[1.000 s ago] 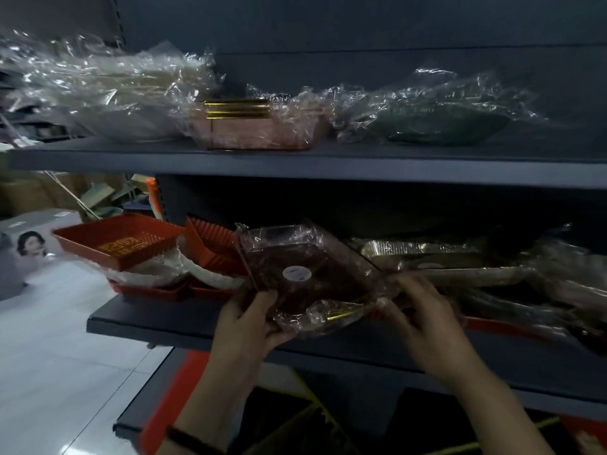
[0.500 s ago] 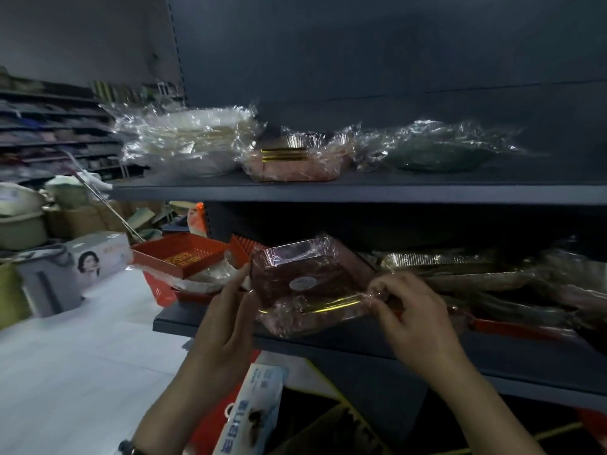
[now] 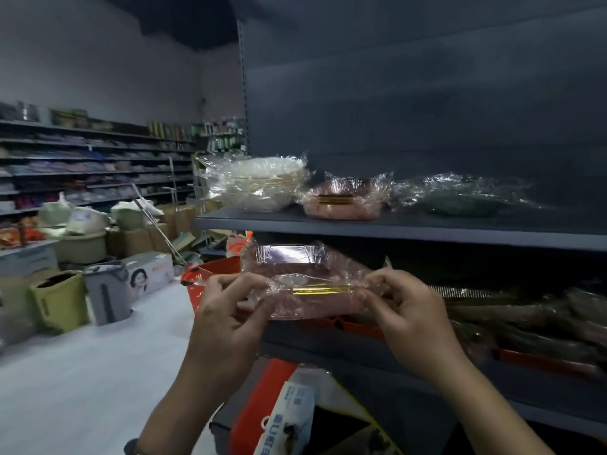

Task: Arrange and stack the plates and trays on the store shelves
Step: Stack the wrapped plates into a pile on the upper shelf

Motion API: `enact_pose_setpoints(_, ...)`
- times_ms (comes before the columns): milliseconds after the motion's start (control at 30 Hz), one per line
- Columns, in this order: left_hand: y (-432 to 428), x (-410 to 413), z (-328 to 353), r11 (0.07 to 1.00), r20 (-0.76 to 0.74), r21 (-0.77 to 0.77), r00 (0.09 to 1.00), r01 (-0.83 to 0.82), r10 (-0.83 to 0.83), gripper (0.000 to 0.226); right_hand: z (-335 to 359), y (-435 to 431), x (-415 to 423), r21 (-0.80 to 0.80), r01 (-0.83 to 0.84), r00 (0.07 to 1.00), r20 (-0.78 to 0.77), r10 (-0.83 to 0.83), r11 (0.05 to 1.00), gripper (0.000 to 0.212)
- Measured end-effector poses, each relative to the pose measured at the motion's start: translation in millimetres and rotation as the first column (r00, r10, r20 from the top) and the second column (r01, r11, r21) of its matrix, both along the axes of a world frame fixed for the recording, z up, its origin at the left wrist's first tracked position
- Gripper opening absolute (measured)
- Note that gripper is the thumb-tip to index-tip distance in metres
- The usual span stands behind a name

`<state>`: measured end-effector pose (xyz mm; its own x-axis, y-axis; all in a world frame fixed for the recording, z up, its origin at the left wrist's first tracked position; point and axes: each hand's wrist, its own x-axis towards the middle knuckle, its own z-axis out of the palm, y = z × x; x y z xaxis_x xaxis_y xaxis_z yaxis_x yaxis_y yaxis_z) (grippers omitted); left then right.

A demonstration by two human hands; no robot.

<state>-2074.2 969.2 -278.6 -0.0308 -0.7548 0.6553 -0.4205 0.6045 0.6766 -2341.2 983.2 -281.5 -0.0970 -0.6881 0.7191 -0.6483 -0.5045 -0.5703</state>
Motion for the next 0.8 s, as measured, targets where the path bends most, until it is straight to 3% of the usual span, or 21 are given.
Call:
enact_pose_setpoints(200,39,37,44,0.991,-0.035,-0.107,0.996,-0.082,0.079,0.029,51,27,32,0.0,-0.185,0.98,0.077,0.184,0.983,0.01)
enact_pose_setpoints(333,61,46,77,0.962,-0.063,-0.238,0.991,-0.13,0.118,0.02,84,40,43,-0.038,-0.246,0.965,0.082,0.249,0.968,0.011)
enact_pose_setpoints(500,60,40,119,0.951,-0.04,-0.295,0.995,-0.096,0.088,0.01,126,53,37,-0.101,-0.212,0.975,0.046,0.218,0.972,0.013)
enact_pose_setpoints(700,16,18,164,0.961,-0.017,-0.275,1.0,0.005,-0.01,0.029,168,37,10,-0.167,-0.095,0.995,0.002,0.097,0.981,0.014)
enact_pose_setpoints(800,-25,-5,178,0.956,-0.041,-0.288,0.996,0.06,-0.075,0.023,183,13,-11,-0.177,-0.022,0.999,0.02,0.026,0.984,0.015)
